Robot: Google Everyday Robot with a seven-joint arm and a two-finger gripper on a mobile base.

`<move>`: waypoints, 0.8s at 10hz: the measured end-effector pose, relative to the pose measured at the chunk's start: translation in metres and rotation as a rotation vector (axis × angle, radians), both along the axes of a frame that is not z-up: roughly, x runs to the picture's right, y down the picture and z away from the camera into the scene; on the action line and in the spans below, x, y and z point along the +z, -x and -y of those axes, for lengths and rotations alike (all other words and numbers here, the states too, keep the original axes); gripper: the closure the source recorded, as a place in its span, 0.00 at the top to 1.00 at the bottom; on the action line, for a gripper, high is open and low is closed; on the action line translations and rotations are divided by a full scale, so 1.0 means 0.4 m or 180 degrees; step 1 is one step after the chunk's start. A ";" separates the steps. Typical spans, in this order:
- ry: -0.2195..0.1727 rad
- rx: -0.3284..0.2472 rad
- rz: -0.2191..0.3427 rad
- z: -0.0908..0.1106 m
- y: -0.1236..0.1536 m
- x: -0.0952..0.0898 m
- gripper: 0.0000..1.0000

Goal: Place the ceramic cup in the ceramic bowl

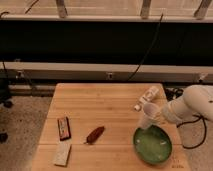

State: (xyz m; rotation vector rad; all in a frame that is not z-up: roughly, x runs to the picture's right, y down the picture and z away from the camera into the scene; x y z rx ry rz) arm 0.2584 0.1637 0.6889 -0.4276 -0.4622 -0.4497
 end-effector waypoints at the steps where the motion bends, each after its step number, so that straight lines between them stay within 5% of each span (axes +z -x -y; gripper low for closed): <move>1: 0.0011 0.0012 0.0001 -0.004 -0.003 -0.001 0.00; 8: 0.0084 0.0042 0.0010 -0.043 -0.015 -0.004 0.00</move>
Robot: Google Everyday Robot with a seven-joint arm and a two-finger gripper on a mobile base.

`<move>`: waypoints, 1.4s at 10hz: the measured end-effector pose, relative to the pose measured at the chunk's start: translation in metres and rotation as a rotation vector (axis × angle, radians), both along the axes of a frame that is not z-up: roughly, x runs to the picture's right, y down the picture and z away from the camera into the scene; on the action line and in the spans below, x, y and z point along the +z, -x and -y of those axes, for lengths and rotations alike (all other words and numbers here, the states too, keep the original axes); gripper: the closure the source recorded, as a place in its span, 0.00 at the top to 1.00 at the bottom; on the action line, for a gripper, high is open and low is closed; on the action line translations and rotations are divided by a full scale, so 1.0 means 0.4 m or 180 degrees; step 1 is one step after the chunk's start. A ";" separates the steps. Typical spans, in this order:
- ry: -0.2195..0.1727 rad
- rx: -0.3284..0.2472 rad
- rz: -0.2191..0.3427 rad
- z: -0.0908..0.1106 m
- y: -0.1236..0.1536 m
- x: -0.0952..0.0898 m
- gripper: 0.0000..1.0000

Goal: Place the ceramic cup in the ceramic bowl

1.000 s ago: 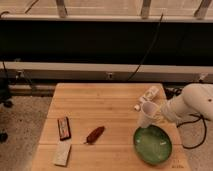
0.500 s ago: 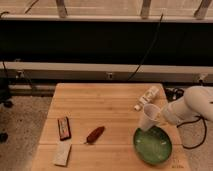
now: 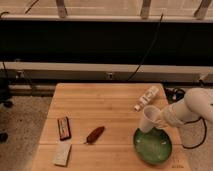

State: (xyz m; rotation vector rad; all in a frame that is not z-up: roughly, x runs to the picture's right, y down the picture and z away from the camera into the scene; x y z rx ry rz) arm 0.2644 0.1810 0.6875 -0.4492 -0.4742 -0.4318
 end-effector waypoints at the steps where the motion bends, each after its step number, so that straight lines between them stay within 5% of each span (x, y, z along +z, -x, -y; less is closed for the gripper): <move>1: 0.0005 -0.0001 -0.0002 -0.006 -0.003 -0.002 0.00; 14: 0.0016 0.0007 0.0009 -0.072 -0.013 0.012 0.00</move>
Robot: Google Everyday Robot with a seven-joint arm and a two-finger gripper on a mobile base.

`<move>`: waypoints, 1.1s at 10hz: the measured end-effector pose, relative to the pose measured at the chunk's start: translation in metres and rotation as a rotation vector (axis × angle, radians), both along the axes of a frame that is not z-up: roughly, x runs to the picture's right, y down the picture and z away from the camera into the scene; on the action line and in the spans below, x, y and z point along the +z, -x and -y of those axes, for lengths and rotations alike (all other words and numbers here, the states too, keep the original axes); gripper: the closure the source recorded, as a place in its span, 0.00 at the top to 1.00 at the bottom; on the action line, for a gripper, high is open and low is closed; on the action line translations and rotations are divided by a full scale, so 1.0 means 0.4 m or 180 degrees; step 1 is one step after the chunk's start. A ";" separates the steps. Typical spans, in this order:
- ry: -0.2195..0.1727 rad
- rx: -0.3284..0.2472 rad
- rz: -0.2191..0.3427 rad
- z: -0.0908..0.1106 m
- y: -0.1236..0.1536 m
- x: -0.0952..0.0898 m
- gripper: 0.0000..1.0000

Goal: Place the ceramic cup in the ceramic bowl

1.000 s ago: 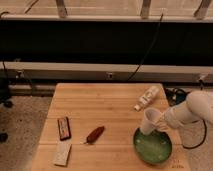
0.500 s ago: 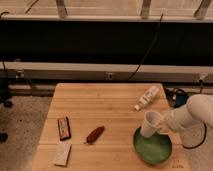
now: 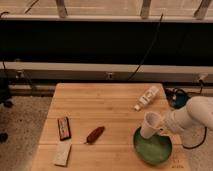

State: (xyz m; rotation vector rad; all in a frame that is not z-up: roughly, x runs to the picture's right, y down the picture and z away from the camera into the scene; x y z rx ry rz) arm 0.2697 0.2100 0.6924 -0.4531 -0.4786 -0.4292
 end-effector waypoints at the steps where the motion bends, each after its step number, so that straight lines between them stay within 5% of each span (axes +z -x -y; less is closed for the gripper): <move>1: 0.0001 0.0000 0.0001 -0.001 0.000 0.000 0.00; 7: 0.0000 0.0001 0.0009 -0.016 0.000 0.006 0.02; 9: 0.0003 0.0001 0.0015 -0.019 0.001 0.007 0.18; 11: 0.0005 0.0007 0.0019 -0.020 0.001 0.007 0.21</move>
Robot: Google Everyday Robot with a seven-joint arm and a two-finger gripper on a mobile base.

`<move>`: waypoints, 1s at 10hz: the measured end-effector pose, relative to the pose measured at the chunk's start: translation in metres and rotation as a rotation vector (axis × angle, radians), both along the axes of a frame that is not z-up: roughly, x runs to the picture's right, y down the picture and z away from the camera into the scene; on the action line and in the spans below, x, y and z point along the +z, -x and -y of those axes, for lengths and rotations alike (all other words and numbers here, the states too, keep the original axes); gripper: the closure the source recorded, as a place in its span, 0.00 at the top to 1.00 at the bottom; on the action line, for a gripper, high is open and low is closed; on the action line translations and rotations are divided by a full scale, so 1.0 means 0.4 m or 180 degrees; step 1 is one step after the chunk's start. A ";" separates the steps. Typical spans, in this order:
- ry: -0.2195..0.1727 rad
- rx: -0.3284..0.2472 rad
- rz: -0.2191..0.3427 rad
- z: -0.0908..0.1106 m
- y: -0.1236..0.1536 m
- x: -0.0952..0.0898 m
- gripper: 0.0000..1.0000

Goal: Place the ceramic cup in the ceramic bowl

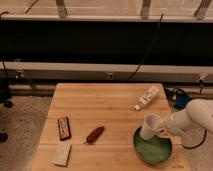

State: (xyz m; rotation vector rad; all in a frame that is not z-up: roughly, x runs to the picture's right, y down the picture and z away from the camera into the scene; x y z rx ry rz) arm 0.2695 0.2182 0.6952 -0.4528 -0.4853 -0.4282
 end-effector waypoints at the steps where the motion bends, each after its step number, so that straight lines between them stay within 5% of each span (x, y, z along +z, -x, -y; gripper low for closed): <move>1: 0.0003 0.0002 0.0003 -0.002 -0.001 0.000 0.21; 10: 0.0024 -0.0004 0.0042 -0.013 -0.001 0.002 0.21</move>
